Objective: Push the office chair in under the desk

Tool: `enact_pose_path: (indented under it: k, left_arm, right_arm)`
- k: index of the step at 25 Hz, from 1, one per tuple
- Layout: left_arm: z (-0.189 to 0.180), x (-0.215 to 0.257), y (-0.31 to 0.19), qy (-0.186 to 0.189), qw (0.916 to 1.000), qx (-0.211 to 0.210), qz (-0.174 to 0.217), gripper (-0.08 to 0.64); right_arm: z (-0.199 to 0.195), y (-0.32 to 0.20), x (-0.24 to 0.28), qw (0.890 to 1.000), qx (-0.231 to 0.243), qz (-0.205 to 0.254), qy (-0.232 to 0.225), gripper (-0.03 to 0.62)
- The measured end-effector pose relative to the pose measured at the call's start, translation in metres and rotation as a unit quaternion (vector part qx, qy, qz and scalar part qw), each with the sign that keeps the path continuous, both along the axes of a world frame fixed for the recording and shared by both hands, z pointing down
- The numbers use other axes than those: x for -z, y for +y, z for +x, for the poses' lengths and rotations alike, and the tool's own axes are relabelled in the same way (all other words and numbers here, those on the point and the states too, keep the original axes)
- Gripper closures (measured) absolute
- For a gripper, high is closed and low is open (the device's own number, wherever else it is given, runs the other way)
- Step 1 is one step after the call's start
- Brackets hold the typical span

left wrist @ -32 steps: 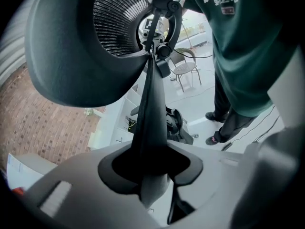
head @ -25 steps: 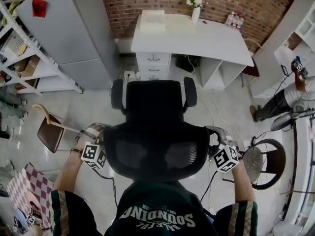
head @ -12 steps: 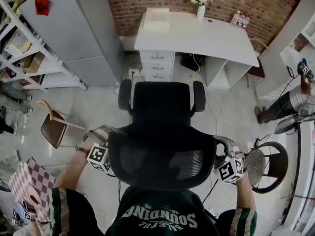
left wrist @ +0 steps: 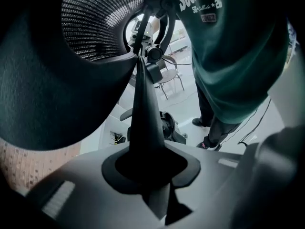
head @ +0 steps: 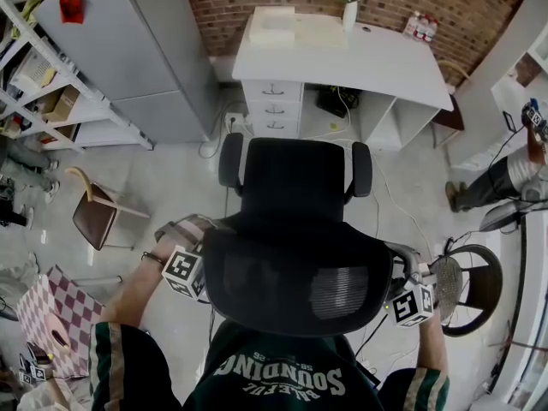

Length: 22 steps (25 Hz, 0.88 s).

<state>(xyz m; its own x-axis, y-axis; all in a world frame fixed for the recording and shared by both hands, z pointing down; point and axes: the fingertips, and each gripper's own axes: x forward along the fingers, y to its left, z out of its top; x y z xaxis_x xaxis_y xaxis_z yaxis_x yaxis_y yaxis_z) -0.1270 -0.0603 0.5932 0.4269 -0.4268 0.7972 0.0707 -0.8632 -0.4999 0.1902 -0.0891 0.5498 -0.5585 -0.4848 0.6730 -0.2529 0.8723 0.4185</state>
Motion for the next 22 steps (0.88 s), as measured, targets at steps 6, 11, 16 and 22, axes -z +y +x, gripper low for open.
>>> enact_pose_path:
  k: [6, 11, 16, 22]
  left_arm:
    - [0.029, -0.001, -0.011, -0.006, 0.9999, -0.008, 0.010, 0.472]
    - [0.056, -0.002, -0.021, -0.002, 0.9998, -0.016, 0.013, 0.473]
    - [0.090, -0.002, -0.033, -0.001, 0.9996, -0.020, 0.019, 0.472]
    - [0.121, -0.001, -0.051, 0.000, 0.9997, -0.017, 0.019, 0.472]
  right_arm:
    - [0.030, 0.005, -0.002, 1.000, -0.021, 0.012, 0.004, 0.354]
    - [0.057, 0.004, -0.005, 0.999, -0.035, 0.008, 0.018, 0.356]
    - [0.091, -0.005, -0.004, 0.999, -0.044, 0.010, 0.021, 0.357]
    - [0.122, -0.026, -0.005, 0.999, -0.044, 0.011, 0.023, 0.356]
